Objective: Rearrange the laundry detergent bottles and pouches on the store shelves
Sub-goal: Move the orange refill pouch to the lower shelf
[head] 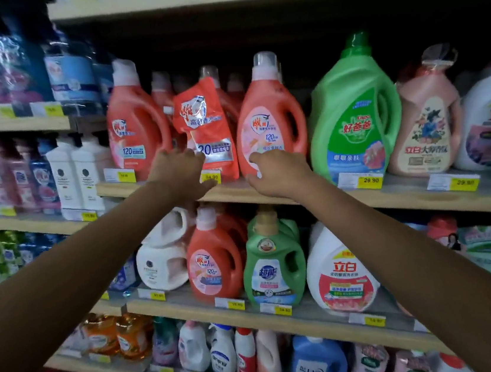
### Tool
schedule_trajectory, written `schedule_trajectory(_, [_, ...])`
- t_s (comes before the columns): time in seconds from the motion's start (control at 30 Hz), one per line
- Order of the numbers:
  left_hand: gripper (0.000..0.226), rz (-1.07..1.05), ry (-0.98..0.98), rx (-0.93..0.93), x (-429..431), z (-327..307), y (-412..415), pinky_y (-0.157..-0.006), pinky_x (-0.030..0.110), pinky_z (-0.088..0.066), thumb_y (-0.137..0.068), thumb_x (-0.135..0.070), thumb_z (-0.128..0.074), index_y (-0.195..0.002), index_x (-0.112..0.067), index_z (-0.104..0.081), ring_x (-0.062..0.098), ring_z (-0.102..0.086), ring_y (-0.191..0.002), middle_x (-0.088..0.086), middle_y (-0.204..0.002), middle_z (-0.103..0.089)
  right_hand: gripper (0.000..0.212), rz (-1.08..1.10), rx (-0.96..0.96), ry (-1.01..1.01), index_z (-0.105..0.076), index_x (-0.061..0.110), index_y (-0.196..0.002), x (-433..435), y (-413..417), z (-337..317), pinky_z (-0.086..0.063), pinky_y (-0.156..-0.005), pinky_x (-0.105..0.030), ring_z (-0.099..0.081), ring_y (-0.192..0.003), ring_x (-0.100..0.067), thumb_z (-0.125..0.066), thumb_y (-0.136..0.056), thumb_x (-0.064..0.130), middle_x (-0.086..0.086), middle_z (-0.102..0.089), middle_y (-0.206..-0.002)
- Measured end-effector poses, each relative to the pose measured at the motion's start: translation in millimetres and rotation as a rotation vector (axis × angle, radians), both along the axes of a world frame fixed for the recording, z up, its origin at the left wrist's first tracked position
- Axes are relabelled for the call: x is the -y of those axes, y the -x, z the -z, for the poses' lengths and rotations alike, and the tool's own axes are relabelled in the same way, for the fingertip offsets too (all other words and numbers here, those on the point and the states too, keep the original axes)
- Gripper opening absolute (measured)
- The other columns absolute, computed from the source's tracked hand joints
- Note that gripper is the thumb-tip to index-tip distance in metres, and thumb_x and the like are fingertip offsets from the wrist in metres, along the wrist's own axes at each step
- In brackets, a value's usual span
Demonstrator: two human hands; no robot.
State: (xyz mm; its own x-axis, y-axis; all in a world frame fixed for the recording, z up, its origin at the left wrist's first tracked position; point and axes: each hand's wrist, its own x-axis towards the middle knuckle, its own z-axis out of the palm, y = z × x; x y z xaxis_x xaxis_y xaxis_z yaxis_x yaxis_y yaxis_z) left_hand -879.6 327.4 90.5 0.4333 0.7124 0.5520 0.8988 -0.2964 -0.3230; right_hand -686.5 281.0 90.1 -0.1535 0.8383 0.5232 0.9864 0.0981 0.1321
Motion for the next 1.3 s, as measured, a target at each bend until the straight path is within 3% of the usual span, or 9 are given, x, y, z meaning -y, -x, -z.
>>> schedule_trajectory(0.23, [0.064,0.071,-0.023,0.143,-107.8,-5.3,47.8,-0.086,0.041,-0.045,-0.084,-0.061,-0.049,-0.127,-0.013,-0.045,0.035,-0.059,-0.109,0.013,-0.122,-0.060,0.052,0.038,-0.132,-0.049,-0.040,0.014,-0.132,-106.0,48.1,-8.6,-0.037,-0.072,-0.037,-0.056,-0.109,-0.035,-0.049,-0.088,0.042,-0.013,-0.058,-0.120])
schedule_trajectory(0.4, [0.074,0.165,0.036,0.249,-168.1,8.9,46.2,-0.090,0.046,-0.045,-0.081,-0.061,-0.054,-0.135,-0.013,-0.036,0.039,-0.057,-0.111,0.018,-0.125,-0.057,0.077,0.068,-0.406,-0.093,-0.019,0.012,-0.144,-158.3,61.1,2.2,-0.045,-0.087,-0.044,-0.048,-0.120,-0.038,-0.059,-0.085,0.039,-0.017,-0.044,-0.133])
schedule_trajectory(0.67, [0.091,0.427,0.437,0.597,-235.4,18.3,20.2,-0.103,0.039,-0.041,-0.080,-0.057,-0.062,-0.147,-0.014,-0.017,0.027,-0.048,-0.129,0.007,-0.150,-0.036,0.117,0.143,-0.654,-0.054,0.003,0.008,-0.149,-214.1,70.1,10.0,-0.037,-0.103,-0.041,-0.030,-0.137,-0.032,-0.075,-0.071,0.045,-0.016,-0.026,-0.147])
schedule_trajectory(0.8, [0.077,0.685,0.815,0.754,-256.7,20.4,16.2,-0.106,0.040,-0.042,-0.083,-0.036,-0.068,-0.142,-0.012,-0.025,0.020,-0.051,-0.125,0.003,-0.139,-0.048,0.094,0.226,-0.608,-0.134,-0.026,0.003,-0.135,-228.4,67.3,10.4,-0.038,-0.099,-0.035,-0.031,-0.130,-0.028,-0.081,-0.067,0.036,-0.013,-0.031,-0.134])
schedule_trajectory(0.9, [0.072,0.757,0.848,0.760,-265.2,23.5,18.3,-0.103,0.040,-0.045,-0.084,-0.031,-0.069,-0.139,-0.009,-0.028,0.016,-0.054,-0.121,0.004,-0.135,-0.053,0.072,0.240,-0.555,-0.105,-0.037,0.006,-0.123,-234.0,67.0,10.8,-0.036,-0.095,-0.034,-0.028,-0.124,-0.028,-0.077,-0.071,0.037,-0.012,-0.032,-0.128])
schedule_trajectory(1.0, [0.064,0.758,0.778,0.761,-265.3,28.2,20.2,-0.086,0.020,-0.051,-0.084,-0.035,-0.068,-0.131,-0.009,-0.033,0.005,-0.059,-0.105,-0.002,-0.124,-0.057,0.062,0.234,-0.510,-0.093,-0.035,0.010,-0.128,-238.2,71.4,17.5,-0.032,-0.098,-0.034,-0.022,-0.126,-0.030,-0.068,-0.080,0.032,-0.014,-0.026,-0.134])
schedule_trajectory(1.1, [0.064,0.740,0.711,0.793,-265.5,30.7,22.9,-0.087,0.029,-0.052,-0.083,-0.035,-0.068,-0.129,-0.011,-0.030,0.014,-0.063,-0.102,0.001,-0.119,-0.061,0.067,0.144,-0.596,-0.075,-0.034,0.015,-0.133,-237.7,69.2,21.7,-0.035,-0.104,-0.037,-0.032,-0.130,-0.029,-0.071,-0.078,0.030,-0.013,-0.028,-0.143])
schedule_trajectory(1.23, [0.064,0.767,0.693,0.810,-263.9,30.9,25.4,-0.085,0.029,-0.051,-0.085,-0.033,-0.068,-0.132,-0.014,-0.028,0.012,-0.063,-0.093,-0.002,-0.118,-0.059,0.092,-0.019,-0.889,0.073,-0.018,0.023,-0.138,-234.2,57.0,20.9,-0.049,-0.077,-0.022,-0.058,-0.103,-0.016,-0.079,-0.070,0.029,-0.003,-0.051,-0.130])
schedule_trajectory(1.3, [0.068,0.805,0.706,0.831,-262.7,29.6,25.7,-0.092,0.034,-0.050,-0.084,-0.028,-0.068,-0.136,-0.014,-0.025,0.014,-0.061,-0.098,-0.007,-0.119,-0.053,0.104,0.006,-0.884,0.096,-0.011,0.022,-0.138,-236.6,56.0,20.6,-0.050,-0.089,-0.030,-0.056,-0.110,-0.019,-0.083,-0.064,0.029,-0.007,-0.047,-0.131])
